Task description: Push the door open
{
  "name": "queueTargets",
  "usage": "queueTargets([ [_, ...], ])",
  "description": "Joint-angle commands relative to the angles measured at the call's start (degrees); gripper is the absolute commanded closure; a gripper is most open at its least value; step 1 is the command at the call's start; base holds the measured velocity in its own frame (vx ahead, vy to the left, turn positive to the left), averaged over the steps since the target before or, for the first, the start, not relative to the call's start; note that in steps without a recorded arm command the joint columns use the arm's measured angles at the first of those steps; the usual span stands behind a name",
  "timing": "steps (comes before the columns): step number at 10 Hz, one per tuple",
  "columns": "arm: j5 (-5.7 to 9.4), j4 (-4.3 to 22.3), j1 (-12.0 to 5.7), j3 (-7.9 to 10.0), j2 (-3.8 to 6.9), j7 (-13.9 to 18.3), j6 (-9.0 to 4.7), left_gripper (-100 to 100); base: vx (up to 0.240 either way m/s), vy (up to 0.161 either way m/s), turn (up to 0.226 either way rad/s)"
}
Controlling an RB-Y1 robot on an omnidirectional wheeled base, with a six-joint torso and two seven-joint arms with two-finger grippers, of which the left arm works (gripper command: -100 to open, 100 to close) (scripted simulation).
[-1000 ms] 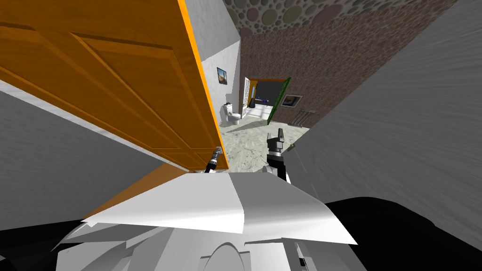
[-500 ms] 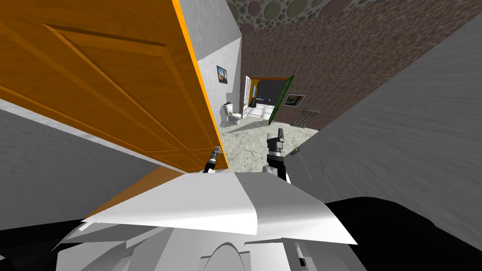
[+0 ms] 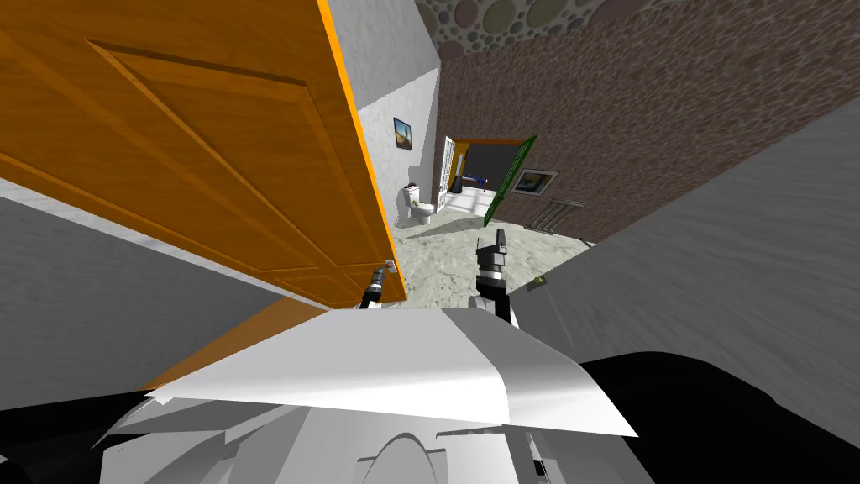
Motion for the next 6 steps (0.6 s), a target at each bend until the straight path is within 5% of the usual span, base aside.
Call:
queueTargets([
  [1,0.07,-0.2,0.01,-0.09,-0.21,0.1,0.26,-100,-0.206,-0.055,0.045],
  [6,0.52,-1.2,-0.2,-0.13,-1.58,0.6,1.19,-100,-0.228,-0.095,0.045],
])
